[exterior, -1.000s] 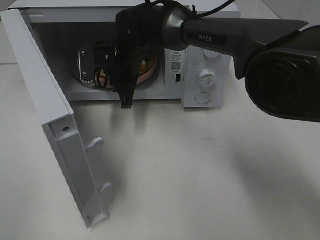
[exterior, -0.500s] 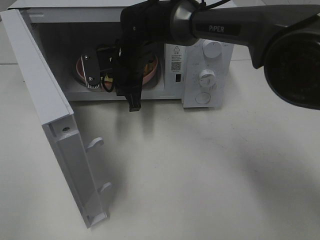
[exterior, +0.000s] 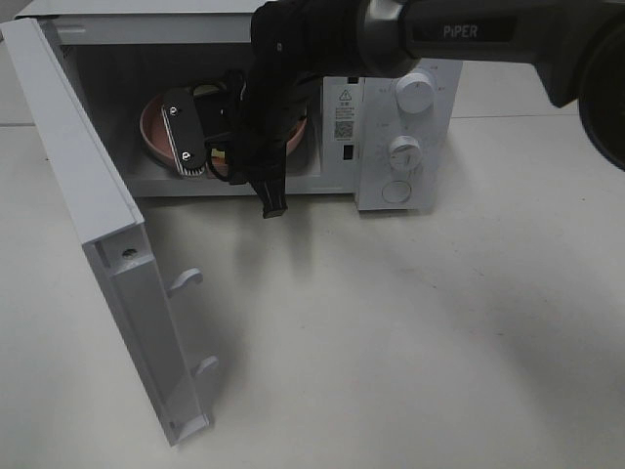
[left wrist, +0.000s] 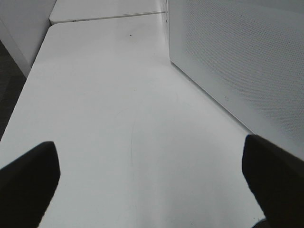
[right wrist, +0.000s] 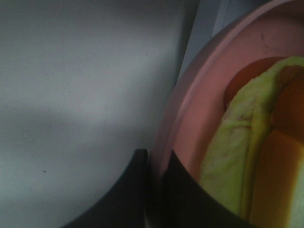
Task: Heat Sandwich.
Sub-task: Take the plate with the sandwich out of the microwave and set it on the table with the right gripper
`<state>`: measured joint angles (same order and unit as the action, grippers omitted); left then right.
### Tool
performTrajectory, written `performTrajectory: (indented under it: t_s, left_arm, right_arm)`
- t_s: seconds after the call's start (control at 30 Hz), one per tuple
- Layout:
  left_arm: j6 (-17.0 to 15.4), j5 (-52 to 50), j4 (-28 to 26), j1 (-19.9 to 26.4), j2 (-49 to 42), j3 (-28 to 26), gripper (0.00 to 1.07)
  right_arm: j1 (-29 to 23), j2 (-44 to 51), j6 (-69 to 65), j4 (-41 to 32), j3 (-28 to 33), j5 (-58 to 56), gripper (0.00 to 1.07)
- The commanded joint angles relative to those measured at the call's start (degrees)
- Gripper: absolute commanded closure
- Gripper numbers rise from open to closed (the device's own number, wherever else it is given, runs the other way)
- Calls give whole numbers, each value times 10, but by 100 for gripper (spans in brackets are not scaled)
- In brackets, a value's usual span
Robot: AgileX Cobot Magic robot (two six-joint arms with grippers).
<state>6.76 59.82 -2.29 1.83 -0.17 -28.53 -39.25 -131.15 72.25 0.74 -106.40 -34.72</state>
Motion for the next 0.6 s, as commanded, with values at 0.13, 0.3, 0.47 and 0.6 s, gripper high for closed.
performTrajectory:
  t_s: [0.13, 0.3, 0.47, 0.6]
  left_arm:
    - [-4, -5, -1, 2, -13, 1, 7]
    - [-4, -5, -1, 2, -13, 1, 7]
    - [-4, -5, -2, 2, -13, 1, 7]
    - [-4, -5, -2, 2, -13, 1, 7]
  right_arm:
    - [0, 45, 17, -1, 51, 43, 107]
    - [0, 73, 37, -2, 98, 65, 107]
    - [0, 97, 60, -7, 144, 78, 107]
    - [0, 116, 84, -17, 173, 79, 107]
